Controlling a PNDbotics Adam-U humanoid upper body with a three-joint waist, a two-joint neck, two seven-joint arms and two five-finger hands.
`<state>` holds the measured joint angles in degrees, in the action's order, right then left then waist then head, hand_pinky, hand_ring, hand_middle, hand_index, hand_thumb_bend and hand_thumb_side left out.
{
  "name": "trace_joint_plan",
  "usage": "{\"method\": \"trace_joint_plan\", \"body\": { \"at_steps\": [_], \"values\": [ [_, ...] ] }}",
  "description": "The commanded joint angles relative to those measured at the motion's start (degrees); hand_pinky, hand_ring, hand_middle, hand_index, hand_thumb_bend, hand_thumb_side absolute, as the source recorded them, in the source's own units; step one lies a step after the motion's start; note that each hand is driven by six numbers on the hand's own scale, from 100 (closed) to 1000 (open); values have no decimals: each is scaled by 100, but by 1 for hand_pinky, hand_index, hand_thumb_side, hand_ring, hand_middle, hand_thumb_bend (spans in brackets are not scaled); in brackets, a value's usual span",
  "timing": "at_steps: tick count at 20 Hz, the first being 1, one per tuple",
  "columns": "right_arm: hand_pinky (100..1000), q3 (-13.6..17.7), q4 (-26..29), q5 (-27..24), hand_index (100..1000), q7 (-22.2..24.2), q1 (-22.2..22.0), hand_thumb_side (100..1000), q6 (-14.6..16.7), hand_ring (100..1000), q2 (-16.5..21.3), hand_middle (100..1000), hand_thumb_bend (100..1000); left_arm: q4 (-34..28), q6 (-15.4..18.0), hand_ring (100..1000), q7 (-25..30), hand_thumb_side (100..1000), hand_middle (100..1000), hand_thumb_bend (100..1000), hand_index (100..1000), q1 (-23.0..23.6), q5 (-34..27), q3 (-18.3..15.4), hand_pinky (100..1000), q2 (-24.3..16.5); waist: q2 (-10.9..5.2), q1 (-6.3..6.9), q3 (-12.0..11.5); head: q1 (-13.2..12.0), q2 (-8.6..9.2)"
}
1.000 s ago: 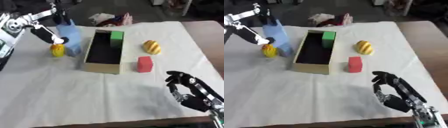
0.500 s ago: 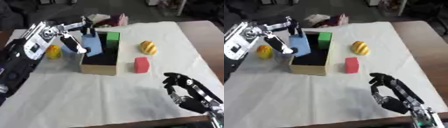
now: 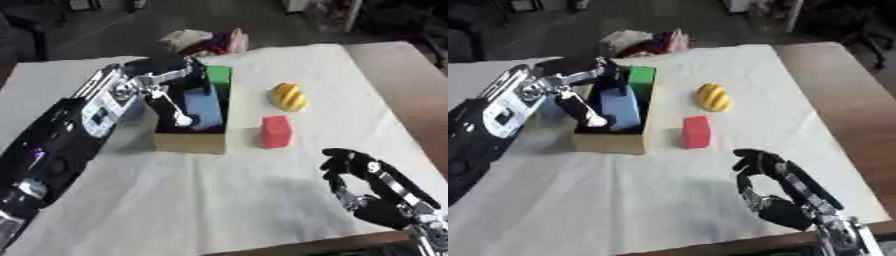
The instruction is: Pick up objects on the table and place them in the box.
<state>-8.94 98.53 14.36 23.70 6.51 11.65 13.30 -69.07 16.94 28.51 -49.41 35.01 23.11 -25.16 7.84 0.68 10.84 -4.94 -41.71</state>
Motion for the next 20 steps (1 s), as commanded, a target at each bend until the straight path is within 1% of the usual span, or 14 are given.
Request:
{"method": "trace_joint_plan", "body": {
  "at_steps": [1, 2, 3, 4, 5, 6, 8, 10, 12, 13, 14, 16, 18, 20],
  "values": [
    [765, 10, 80, -46, 882, 8, 43, 434, 17, 656, 29, 668, 100, -75, 154, 681, 322, 188, 689, 553, 786, -68, -59, 13, 742, -126, -60, 3, 0, 21, 79],
    [765, 12, 79, -44, 882, 7, 42, 434, 17, 656, 29, 668, 100, -112, 177, 692, 446, 209, 702, 586, 796, -65, -75, 9, 750, -160, -61, 6, -3, 24, 81],
    [765, 15, 78, -43, 882, 5, 41, 434, 16, 656, 29, 668, 100, -161, 192, 712, 553, 251, 726, 647, 815, -63, -92, -3, 762, -201, -62, 8, -7, 31, 85],
    [765, 18, 78, -41, 882, 3, 40, 434, 17, 656, 28, 668, 100, -230, 199, 715, 643, 258, 729, 659, 818, -59, -122, -22, 764, -252, -64, 9, -12, 41, 88],
    [765, 22, 77, -39, 882, -1, 37, 435, 16, 656, 29, 668, 100, -308, 197, 717, 708, 285, 733, 692, 826, -55, -165, -48, 767, -307, -66, 11, -18, 50, 90],
    [765, 29, 76, -36, 882, -6, 34, 435, 15, 656, 30, 668, 100, -407, 185, 716, 749, 293, 734, 700, 828, -49, -230, -84, 767, -375, -68, 14, -25, 60, 90],
    [765, 35, 75, -30, 882, -13, 32, 435, 13, 657, 32, 668, 100, -622, 128, 712, 768, 316, 730, 693, 828, -39, -370, -166, 766, -528, -71, 19, -38, 67, 92],
    [765, 38, 76, -29, 882, -16, 30, 435, 15, 656, 34, 668, 100, -826, 38, 706, 739, 319, 725, 681, 825, -21, -476, -243, 764, -665, -73, 23, -45, 71, 95],
    [765, 38, 76, -30, 882, -16, 30, 435, 15, 656, 35, 668, 100, -936, -38, 706, 740, 319, 725, 681, 825, -7, -530, -260, 764, -719, -74, 24, -45, 70, 96],
    [765, 39, 76, -30, 882, -16, 29, 436, 15, 657, 35, 668, 100, -965, -64, 694, 744, 311, 714, 660, 820, -5, -545, -265, 760, -731, -74, 25, -46, 71, 96],
    [765, 65, 66, -23, 882, -31, 3, 437, 5, 657, 46, 668, 100, -945, -116, 668, 708, 249, 688, 588, 810, -14, -525, -330, 748, -792, -100, 35, -95, 128, 76],
    [765, 116, 58, 0, 882, -76, -36, 437, -7, 657, 64, 668, 100, -716, -286, 672, 549, 244, 694, 592, 814, -32, -378, -592, 748, -1051, -123, 46, -215, 222, 60],
    [765, 104, 58, 9, 882, -80, -29, 437, -2, 657, 70, 668, 100, -407, -483, 680, 355, 243, 704, 600, 820, 30, -187, -908, 750, -1358, -123, 61, -195, 204, 67],
    [766, 86, 55, 6, 882, -68, -14, 437, 3, 657, 74, 668, 100, -83, -684, 676, 184, 237, 701, 601, 819, 112, 13, -1234, 746, -1489, -121, 75, -156, 178, 76]
  ]
}}
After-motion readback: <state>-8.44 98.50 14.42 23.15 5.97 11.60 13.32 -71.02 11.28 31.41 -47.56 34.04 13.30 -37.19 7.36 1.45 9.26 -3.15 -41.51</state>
